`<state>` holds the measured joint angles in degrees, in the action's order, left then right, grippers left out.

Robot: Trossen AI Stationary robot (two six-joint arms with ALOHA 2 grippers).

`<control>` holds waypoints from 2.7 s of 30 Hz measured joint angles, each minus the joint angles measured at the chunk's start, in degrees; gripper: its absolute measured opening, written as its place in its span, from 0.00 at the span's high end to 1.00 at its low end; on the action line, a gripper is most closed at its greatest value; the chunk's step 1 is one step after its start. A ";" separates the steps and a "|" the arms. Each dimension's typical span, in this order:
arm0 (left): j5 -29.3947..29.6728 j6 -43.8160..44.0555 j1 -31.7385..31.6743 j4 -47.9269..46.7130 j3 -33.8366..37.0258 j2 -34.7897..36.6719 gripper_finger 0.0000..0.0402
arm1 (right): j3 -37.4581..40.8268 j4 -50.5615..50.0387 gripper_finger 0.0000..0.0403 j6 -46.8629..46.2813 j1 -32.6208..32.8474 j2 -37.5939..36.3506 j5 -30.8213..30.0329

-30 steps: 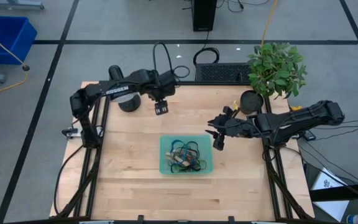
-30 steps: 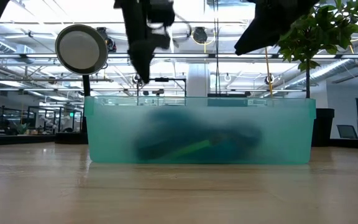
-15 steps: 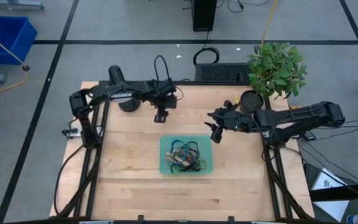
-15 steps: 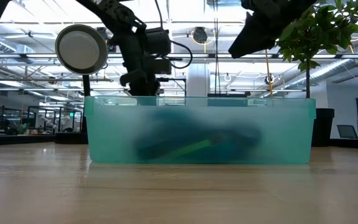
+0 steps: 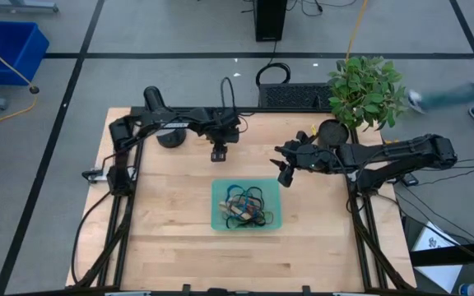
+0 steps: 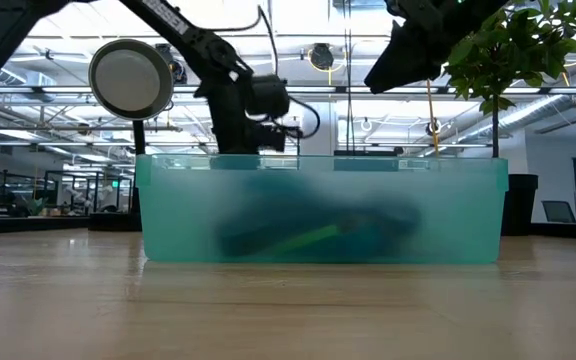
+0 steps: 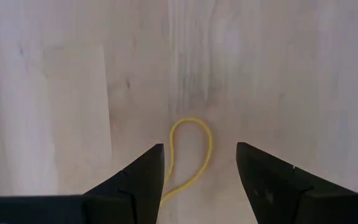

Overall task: Pick and place rubber bands into bin
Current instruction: Put the yellow rubber band into the green bin

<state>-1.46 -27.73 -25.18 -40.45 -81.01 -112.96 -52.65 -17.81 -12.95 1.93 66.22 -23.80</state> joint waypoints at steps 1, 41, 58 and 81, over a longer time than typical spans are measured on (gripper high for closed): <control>0.57 -0.01 -0.16 -0.63 -0.44 -0.84 0.49 | 0.31 0.25 0.55 -0.06 0.00 0.00 0.05; -2.87 -1.98 -2.75 -4.03 -1.67 -7.60 0.84 | 6.70 10.30 0.55 -0.94 -0.09 0.00 0.29; 1.40 -4.54 -1.01 -3.94 -1.77 -6.11 0.99 | 6.70 9.87 0.55 -0.70 -0.09 0.00 0.29; 1.75 4.55 3.00 -8.15 -2.98 16.19 1.00 | 6.67 8.57 0.55 -0.69 -0.09 0.00 1.36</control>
<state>0.29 -23.18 -22.17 -48.61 -83.99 -96.77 -45.98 -9.24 -13.65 1.85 66.22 -22.44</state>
